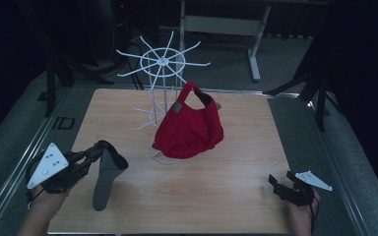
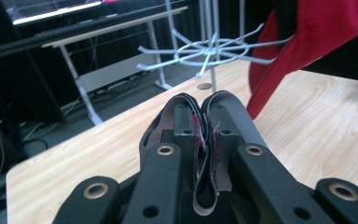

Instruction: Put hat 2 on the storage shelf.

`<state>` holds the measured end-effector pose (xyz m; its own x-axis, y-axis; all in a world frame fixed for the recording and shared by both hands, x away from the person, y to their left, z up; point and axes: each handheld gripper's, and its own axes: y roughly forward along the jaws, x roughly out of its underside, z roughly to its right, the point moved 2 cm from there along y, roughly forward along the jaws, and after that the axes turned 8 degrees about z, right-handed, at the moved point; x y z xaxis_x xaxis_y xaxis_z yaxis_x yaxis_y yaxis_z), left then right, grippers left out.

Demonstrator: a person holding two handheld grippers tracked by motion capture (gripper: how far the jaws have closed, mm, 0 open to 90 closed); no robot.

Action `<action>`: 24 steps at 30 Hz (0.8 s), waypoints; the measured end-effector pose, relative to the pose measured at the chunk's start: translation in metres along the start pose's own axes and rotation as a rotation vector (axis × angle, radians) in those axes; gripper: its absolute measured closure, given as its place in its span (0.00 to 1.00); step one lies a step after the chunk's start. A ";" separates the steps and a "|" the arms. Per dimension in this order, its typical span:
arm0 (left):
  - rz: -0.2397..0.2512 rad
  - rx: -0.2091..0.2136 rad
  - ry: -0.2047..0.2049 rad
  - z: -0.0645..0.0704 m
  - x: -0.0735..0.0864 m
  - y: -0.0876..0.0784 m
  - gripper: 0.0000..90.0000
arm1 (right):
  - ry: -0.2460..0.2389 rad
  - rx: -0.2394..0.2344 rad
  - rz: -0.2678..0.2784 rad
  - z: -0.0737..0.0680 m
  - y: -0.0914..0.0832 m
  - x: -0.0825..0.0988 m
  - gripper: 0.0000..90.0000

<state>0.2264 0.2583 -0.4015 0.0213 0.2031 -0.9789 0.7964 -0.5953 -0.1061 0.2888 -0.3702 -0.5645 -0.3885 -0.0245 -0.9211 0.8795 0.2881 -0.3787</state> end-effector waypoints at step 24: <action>0.174 0.003 0.122 -0.023 -0.116 -0.008 0.94 | 0.002 -0.006 0.001 0.000 -0.001 0.000 0.22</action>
<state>0.2316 0.2572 -0.2834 0.2316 0.1895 -0.9542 0.7725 -0.6320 0.0620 0.2879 -0.3703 -0.5644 -0.3884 -0.0224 -0.9212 0.8782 0.2938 -0.3775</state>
